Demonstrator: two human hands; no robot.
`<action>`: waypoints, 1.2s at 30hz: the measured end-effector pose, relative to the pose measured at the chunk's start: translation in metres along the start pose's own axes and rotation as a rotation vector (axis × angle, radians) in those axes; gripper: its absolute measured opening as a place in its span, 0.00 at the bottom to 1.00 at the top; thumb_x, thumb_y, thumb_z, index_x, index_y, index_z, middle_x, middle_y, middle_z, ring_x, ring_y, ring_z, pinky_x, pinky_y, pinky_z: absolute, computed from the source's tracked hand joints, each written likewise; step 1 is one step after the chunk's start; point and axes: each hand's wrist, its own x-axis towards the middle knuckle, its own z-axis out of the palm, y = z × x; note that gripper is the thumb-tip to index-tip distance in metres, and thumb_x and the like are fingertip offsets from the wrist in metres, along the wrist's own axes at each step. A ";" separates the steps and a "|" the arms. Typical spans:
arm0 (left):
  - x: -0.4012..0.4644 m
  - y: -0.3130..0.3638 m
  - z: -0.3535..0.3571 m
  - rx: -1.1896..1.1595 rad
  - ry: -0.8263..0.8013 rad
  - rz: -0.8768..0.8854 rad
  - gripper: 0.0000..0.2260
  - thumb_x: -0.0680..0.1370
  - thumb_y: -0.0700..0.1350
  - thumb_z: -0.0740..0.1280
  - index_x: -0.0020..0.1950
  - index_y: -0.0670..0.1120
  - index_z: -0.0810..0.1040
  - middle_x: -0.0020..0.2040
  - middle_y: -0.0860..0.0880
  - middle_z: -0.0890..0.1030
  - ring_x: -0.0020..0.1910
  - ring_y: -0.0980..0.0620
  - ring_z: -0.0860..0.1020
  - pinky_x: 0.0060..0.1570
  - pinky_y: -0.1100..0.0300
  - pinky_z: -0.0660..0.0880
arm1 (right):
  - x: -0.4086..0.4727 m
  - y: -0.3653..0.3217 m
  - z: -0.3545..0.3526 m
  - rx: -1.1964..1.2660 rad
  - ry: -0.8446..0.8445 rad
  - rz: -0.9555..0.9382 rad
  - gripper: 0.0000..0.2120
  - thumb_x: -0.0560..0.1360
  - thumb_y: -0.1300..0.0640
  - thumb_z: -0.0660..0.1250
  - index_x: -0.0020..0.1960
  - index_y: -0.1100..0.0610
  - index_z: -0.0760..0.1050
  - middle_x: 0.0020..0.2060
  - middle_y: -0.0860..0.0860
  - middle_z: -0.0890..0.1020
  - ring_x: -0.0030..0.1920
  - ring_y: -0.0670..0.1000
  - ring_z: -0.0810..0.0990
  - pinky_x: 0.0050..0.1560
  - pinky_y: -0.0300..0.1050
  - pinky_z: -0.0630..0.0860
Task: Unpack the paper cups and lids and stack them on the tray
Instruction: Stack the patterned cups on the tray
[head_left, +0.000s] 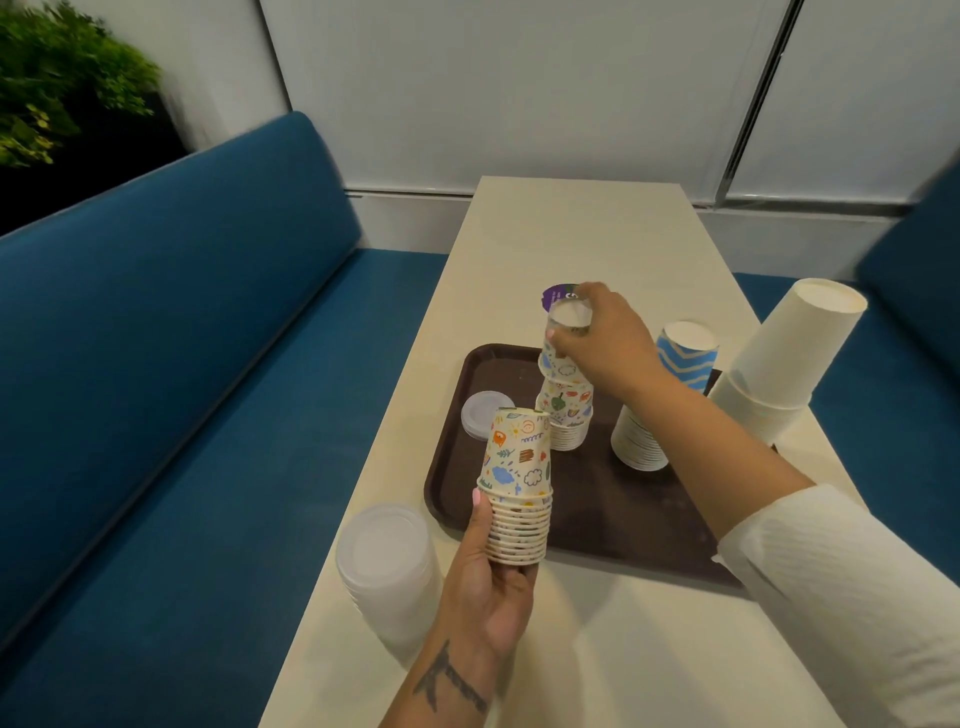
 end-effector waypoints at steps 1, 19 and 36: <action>0.000 0.000 0.000 -0.001 0.003 0.004 0.24 0.69 0.50 0.66 0.63 0.40 0.76 0.53 0.40 0.84 0.43 0.45 0.85 0.47 0.51 0.79 | 0.000 0.004 0.006 -0.037 -0.038 0.019 0.27 0.75 0.53 0.67 0.71 0.57 0.64 0.67 0.56 0.71 0.64 0.58 0.71 0.60 0.50 0.69; -0.006 0.004 0.013 -0.034 -0.013 -0.083 0.27 0.80 0.60 0.54 0.65 0.40 0.74 0.59 0.37 0.80 0.58 0.40 0.78 0.51 0.49 0.78 | -0.057 -0.020 -0.013 0.082 -0.657 0.105 0.36 0.69 0.45 0.74 0.71 0.49 0.62 0.65 0.51 0.71 0.61 0.53 0.75 0.52 0.46 0.80; -0.010 0.006 0.013 0.020 -0.061 -0.035 0.26 0.75 0.56 0.62 0.67 0.40 0.74 0.61 0.38 0.79 0.59 0.41 0.78 0.51 0.51 0.78 | -0.040 -0.018 -0.018 0.264 -0.557 0.199 0.37 0.64 0.49 0.79 0.66 0.50 0.63 0.59 0.55 0.76 0.54 0.55 0.79 0.53 0.53 0.80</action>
